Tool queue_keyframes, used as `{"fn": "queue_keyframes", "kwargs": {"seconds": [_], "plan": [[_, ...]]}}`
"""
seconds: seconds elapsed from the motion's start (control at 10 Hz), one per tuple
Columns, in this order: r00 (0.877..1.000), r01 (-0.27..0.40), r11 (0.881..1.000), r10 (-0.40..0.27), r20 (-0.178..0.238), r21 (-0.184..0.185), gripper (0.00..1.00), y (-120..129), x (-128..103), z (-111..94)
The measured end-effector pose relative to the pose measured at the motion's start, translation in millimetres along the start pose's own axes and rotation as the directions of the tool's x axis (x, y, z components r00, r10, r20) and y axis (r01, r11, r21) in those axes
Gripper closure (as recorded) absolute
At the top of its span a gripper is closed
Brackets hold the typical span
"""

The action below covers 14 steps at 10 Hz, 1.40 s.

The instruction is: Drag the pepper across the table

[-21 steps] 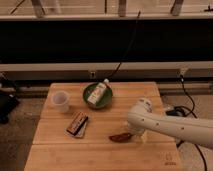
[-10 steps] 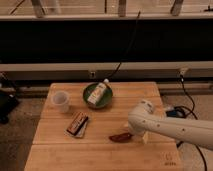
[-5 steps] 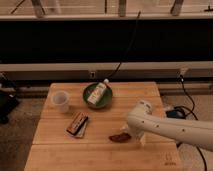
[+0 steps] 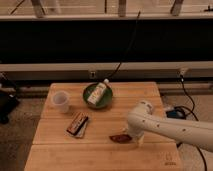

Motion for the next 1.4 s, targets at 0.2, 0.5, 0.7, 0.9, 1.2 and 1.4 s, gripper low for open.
{"fn": "queue_keyframes", "kwargs": {"seconds": [0.2, 0.5, 0.7, 0.9, 1.2, 1.4], "plan": [[1.000, -0.001, 1.000, 0.001, 0.003, 0.014, 0.79, -3, -2, -6], [1.000, -0.002, 1.000, 0.002, 0.000, 0.026, 1.00, -5, -1, -16], [1.000, -0.006, 0.999, 0.006, -0.008, 0.032, 1.00, -8, 3, -20], [1.000, -0.010, 0.999, 0.010, -0.016, 0.035, 1.00, -11, 6, -23], [0.999, -0.016, 0.999, 0.018, -0.041, 0.040, 1.00, -17, 17, -28], [0.998, -0.022, 0.999, 0.024, -0.055, 0.042, 1.00, -22, 25, -31]]}}
